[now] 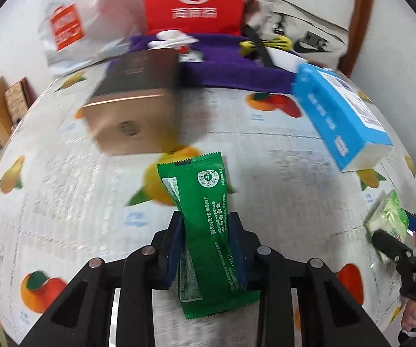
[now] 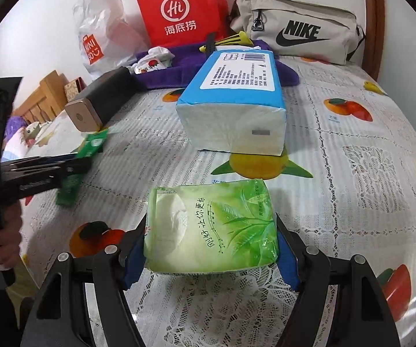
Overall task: Organize soft objects
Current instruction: 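Carry the green snack packet and green tissue pack in both grippers over the purple towel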
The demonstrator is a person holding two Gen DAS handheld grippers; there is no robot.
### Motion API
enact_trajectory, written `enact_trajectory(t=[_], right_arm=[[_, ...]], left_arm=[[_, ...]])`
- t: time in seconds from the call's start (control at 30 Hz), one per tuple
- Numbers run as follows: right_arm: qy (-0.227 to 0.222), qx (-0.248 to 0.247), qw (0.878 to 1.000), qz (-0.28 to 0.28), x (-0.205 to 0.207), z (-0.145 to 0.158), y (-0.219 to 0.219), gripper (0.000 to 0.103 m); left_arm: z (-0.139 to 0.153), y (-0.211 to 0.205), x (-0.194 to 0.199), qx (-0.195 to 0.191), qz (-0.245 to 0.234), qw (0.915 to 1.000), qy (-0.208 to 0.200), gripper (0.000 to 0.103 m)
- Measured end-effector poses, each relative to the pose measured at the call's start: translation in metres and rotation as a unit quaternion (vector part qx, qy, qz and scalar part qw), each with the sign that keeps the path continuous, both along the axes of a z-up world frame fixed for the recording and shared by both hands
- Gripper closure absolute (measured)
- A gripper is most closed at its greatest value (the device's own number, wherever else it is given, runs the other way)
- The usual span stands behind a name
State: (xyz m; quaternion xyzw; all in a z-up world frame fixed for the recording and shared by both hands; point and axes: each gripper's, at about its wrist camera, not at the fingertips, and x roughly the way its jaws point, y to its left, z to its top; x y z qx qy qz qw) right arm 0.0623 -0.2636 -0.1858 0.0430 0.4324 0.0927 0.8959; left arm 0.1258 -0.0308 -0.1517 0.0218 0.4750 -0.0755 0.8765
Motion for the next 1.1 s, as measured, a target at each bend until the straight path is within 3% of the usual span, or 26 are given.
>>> enact_trajectory(t=[0.27,1.1], right_arm=[[0.007,-0.010,1.000,0.002,0.002,0.008,0.010,0.029],[-0.021,-0.027,0.999,-0.012,0.019,0.068,0.004,0.029]], left_arm=[[0.002,0.036,-0.005,-0.030,0.031,0.9990,0.010,0.074],[0.064,0.059,0.008,-0.070,0.042,0.9963,-0.028,0.074]])
